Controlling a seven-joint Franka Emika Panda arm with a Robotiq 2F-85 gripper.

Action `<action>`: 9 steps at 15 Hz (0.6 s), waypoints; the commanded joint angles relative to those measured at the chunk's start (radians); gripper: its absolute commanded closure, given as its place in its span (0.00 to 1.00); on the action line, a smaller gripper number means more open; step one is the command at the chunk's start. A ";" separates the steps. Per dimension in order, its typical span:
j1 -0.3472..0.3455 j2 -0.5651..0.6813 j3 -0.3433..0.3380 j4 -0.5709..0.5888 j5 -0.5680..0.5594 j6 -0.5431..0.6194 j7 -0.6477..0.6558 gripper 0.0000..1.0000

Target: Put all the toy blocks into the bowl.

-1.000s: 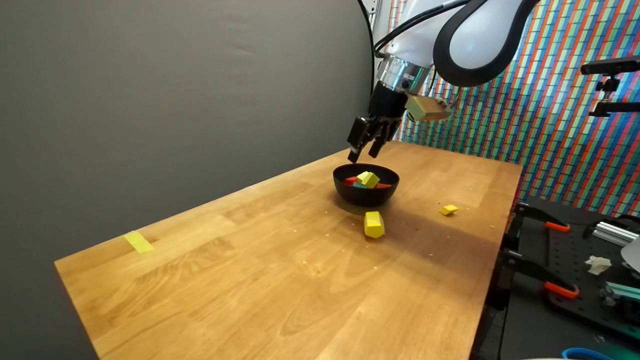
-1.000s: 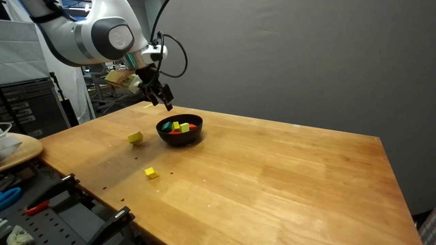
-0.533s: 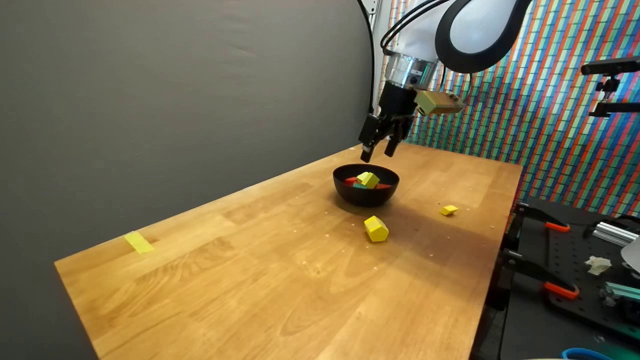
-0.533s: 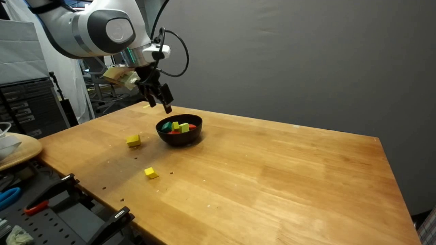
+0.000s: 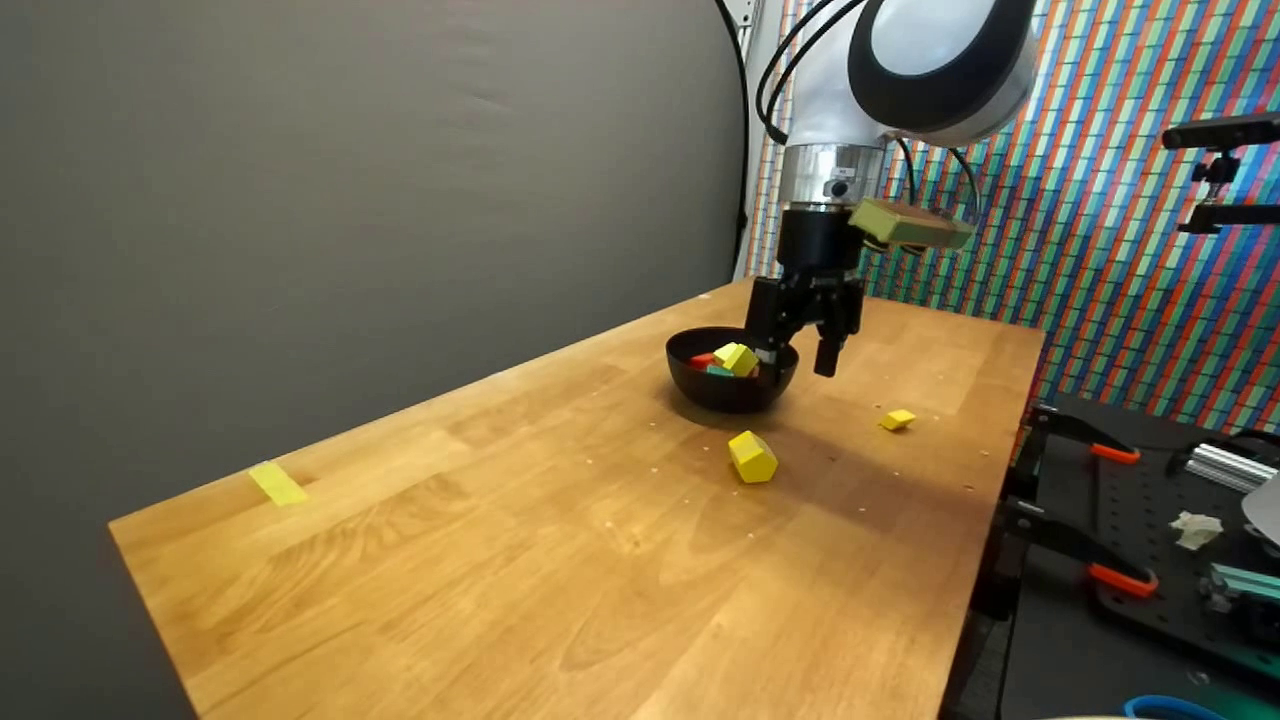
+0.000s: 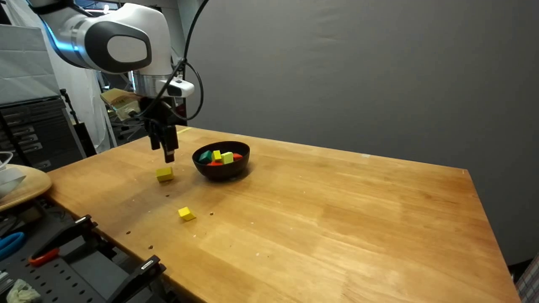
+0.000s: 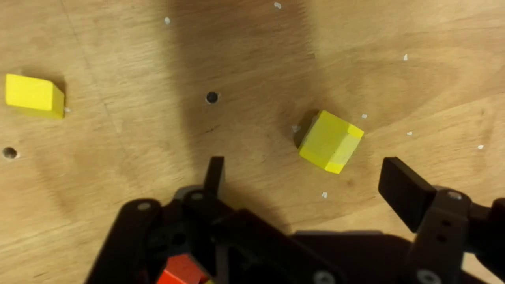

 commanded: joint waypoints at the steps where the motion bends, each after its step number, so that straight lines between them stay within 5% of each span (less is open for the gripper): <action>1: -0.018 0.006 0.018 0.003 -0.001 -0.003 0.001 0.00; 9: -0.004 0.172 0.067 0.115 0.028 0.107 0.019 0.00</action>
